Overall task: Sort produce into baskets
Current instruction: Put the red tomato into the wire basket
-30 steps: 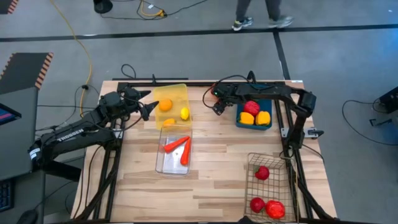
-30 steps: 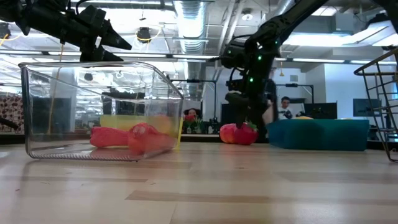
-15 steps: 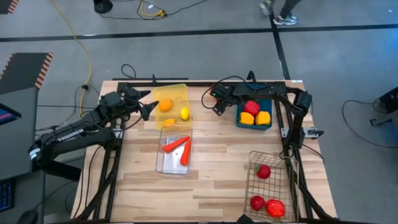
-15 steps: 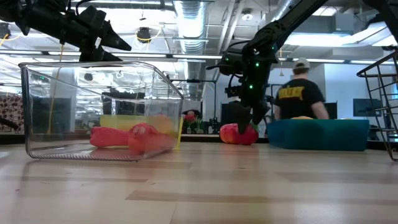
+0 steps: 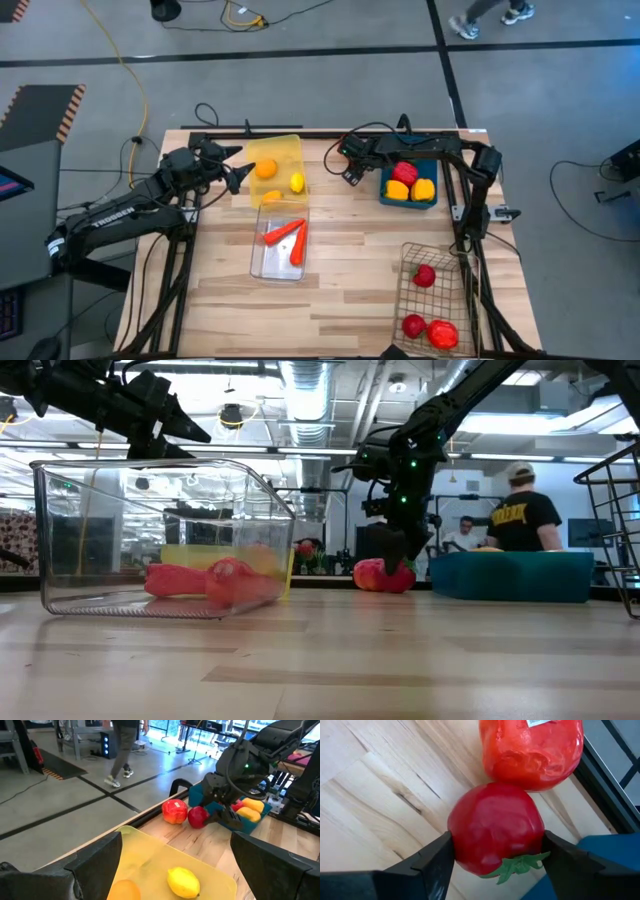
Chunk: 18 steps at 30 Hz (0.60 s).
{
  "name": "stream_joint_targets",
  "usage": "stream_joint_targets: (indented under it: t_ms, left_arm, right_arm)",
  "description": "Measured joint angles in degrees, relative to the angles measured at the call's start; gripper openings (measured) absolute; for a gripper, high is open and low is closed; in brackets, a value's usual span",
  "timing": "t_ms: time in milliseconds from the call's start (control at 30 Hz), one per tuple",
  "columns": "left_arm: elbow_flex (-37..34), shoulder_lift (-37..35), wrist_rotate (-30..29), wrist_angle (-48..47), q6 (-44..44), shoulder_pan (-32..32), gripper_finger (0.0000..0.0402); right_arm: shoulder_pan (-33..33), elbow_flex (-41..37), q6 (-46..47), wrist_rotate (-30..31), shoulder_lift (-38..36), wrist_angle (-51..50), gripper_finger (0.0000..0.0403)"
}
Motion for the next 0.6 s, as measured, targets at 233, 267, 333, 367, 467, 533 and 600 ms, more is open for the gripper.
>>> stream_joint_targets:
  t_ms: [233,267,333,367,467,533,600]
  left_arm:
    - [0.0,0.0,0.0,0.0,0.2,0.0,0.0359]
    - [0.0,0.0,0.0,0.0,0.8,0.0,0.0359]
    - [0.0,0.0,0.0,0.0,2.4,0.0,0.0359]
    - [0.0,-0.2,0.0,0.0,3.3,0.0,0.0359]
    - [0.0,-1.8,1.2,0.0,4.9,0.0,0.0359]
    - [0.0,-3.7,2.3,-1.0,6.4,0.0,0.0359]
    - [0.0,-6.0,2.7,-2.3,6.9,0.0,0.0359]
  right_arm:
    - [0.4,1.0,0.0,-0.7,-1.1,-1.9,0.0292]
    - [0.6,1.8,0.0,-0.9,-1.3,-2.9,0.0292]
    - [1.0,3.8,0.0,-1.4,-1.4,-4.5,0.0292]
    - [1.2,4.8,0.0,-1.5,-1.6,-5.9,0.0292]
    - [2.2,7.9,-0.4,-1.5,-1.8,-9.1,0.0291]
    - [2.9,10.3,-1.4,-1.5,-2.0,-11.3,0.0291]
    - [3.8,12.5,-1.4,-1.5,-2.2,-13.9,0.0291]
